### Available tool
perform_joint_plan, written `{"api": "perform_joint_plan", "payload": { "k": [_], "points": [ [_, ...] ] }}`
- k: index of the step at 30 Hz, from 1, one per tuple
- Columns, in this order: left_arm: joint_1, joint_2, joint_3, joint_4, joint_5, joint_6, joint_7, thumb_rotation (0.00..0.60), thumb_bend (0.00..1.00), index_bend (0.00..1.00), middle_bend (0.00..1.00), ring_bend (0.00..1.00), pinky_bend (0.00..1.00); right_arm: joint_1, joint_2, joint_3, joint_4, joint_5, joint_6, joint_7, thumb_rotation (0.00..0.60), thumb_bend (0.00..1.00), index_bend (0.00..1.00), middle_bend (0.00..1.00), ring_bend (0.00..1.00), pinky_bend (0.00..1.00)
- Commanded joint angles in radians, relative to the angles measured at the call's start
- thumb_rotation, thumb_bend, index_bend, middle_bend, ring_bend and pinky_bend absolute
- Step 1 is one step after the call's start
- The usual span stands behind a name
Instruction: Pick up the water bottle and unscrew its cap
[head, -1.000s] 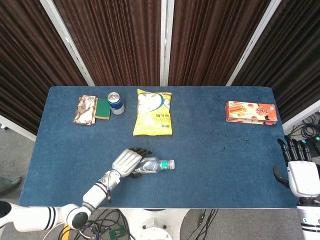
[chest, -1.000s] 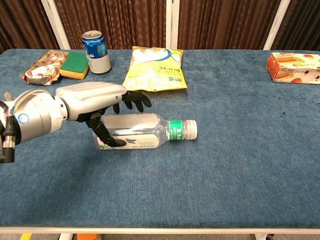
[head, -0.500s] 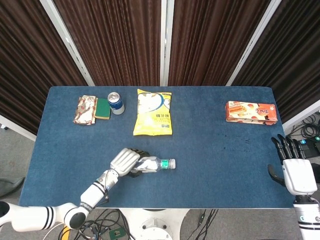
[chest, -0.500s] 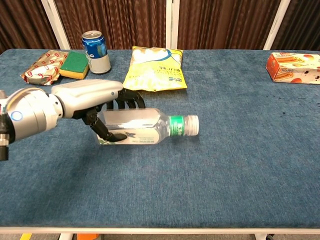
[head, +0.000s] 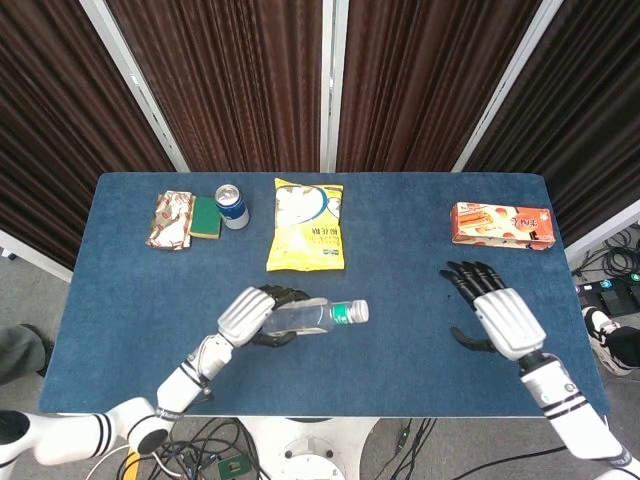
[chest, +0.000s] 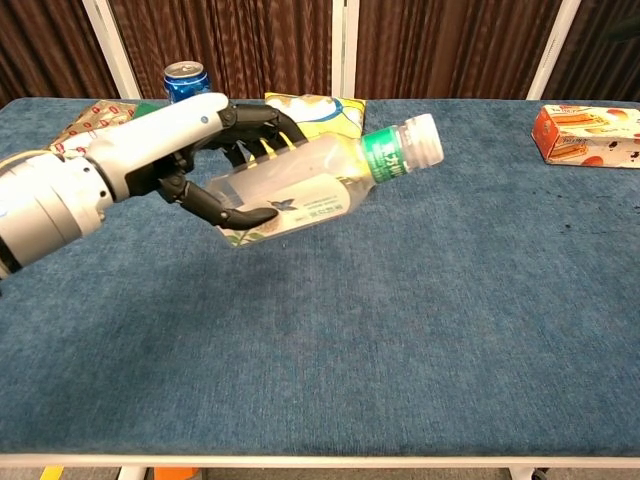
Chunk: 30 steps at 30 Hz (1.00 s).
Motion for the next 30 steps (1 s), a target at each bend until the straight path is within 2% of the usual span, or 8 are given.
{"api": "perform_joint_plan", "payload": {
  "k": [1,7,12,30],
  "points": [
    [-0.005,-0.009,-0.01,-0.003,-0.004,0.006,-0.002,0.6,0.32,0.38,0.41,0.36,0.43,0.084,-0.018,0.033,-0.029,0.056,-0.096,0.009,0.6,0.14,0.15,0.05,0.0,0.0],
    [-0.018,-0.015,-0.026,-0.018,-0.02,-0.002,0.014,0.6,0.32,0.38,0.41,0.36,0.43,0.17,-0.065,0.059,-0.017,0.137,-0.189,-0.009,0.6,0.07,0.2,0.05,0.0,0.0],
    [-0.017,-0.017,-0.032,-0.023,-0.033,0.003,0.023,0.6,0.32,0.38,0.41,0.36,0.43,0.21,-0.088,0.062,-0.013,0.166,-0.227,-0.013,0.6,0.04,0.23,0.05,0.0,0.0],
    [-0.02,-0.02,-0.035,-0.035,-0.046,0.012,0.048,0.6,0.32,0.38,0.41,0.36,0.43,0.251,-0.11,0.045,-0.024,0.165,-0.213,-0.008,0.6,0.04,0.24,0.05,0.0,0.0]
  ]
}}
